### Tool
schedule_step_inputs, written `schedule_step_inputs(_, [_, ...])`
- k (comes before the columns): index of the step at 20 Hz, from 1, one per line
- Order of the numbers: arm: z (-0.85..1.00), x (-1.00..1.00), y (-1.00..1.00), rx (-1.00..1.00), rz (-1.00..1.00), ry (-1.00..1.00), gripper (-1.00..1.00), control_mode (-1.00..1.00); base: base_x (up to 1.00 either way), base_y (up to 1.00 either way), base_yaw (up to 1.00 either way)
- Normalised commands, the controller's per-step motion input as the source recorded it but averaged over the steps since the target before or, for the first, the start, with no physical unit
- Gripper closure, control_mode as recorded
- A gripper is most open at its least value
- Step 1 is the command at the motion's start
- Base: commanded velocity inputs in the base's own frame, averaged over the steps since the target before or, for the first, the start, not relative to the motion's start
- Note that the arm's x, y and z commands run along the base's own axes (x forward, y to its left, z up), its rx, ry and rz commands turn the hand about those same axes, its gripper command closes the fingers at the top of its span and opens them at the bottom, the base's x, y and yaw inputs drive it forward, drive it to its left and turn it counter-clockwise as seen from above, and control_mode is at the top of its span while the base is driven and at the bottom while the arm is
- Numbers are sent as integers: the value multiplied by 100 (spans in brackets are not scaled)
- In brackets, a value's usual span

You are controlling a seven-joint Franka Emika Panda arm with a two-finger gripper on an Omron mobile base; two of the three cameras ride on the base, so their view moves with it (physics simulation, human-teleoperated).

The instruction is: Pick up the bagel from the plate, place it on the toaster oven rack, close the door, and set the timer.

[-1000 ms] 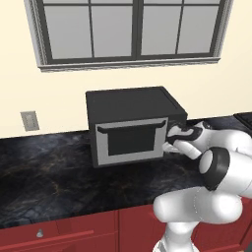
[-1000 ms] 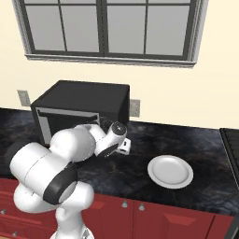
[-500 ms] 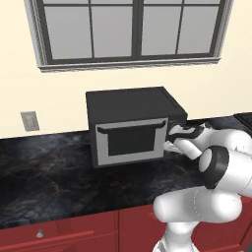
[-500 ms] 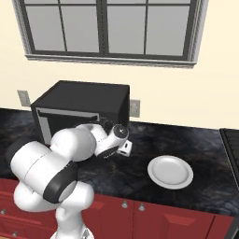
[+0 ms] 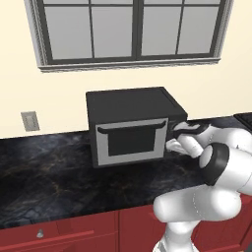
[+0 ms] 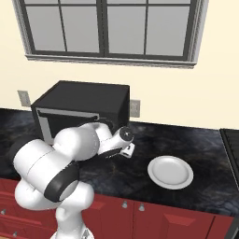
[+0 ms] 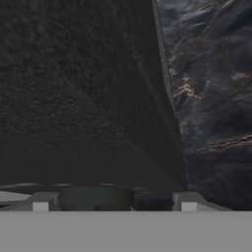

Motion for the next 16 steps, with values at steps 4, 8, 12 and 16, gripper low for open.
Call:
schedule_step_inputs(4, [1,1,-82,14,6,0,100,-100,0,0,0])
schedule_step_inputs(8, [0,0,-90,17,7,0,100,-100,0,0,0])
schedule_step_inputs(12, [0,0,-92,16,7,0,100,-100,0,0,0])
schedule_step_inputs(16, [0,0,-90,15,8,0,100,-100,0,0,0])
